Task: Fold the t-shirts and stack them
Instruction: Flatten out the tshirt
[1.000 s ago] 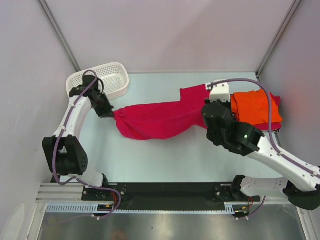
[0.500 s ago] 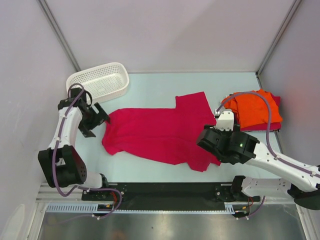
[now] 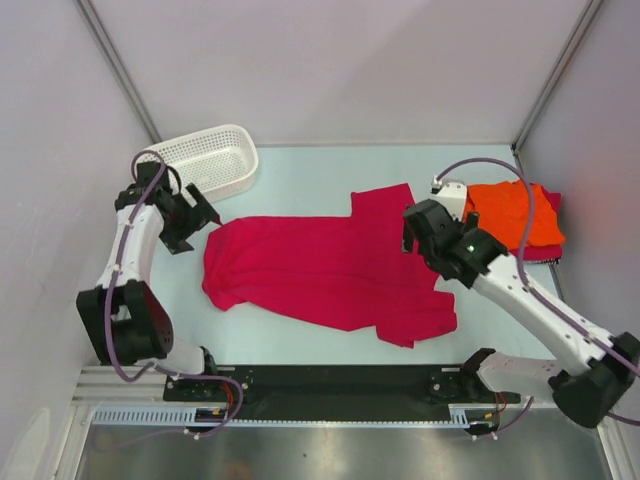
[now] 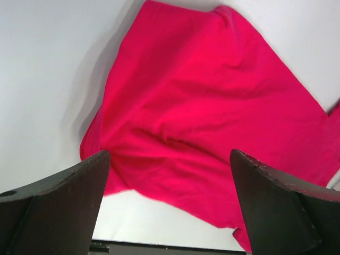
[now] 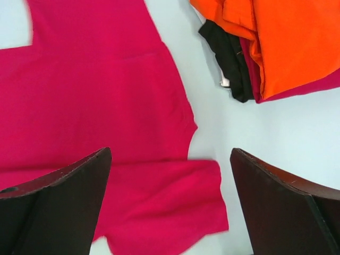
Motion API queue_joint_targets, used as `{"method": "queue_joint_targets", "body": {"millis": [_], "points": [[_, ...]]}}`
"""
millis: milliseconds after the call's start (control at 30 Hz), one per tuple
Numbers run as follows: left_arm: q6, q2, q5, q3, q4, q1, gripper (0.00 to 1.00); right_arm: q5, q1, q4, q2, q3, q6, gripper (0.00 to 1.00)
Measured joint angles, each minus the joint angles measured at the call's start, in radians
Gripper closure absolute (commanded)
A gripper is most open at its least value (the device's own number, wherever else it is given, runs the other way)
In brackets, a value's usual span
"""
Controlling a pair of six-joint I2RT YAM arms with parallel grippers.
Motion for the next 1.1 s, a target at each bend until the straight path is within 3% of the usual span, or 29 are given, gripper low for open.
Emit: {"method": "queue_joint_targets", "body": {"millis": [233,367,633,1100], "points": [[0.064,0.265,0.026,0.113,0.016,-0.021,0.00,-0.206,-0.280,0.197,0.322,0.024,-0.130,0.00],[0.104,0.364,0.026,0.172,0.002,-0.044,0.00,-0.282,-0.349,0.238,0.494,0.122,-0.165,0.01],[0.174,0.518,0.025,0.273,-0.046,-0.075,0.00,-0.370,-0.365,0.278,0.777,0.366,-0.201,0.02],[0.237,0.625,-0.063,0.396,-0.127,-0.087,0.04,-0.429,-0.364,0.238,1.089,0.717,-0.244,0.04]]}}
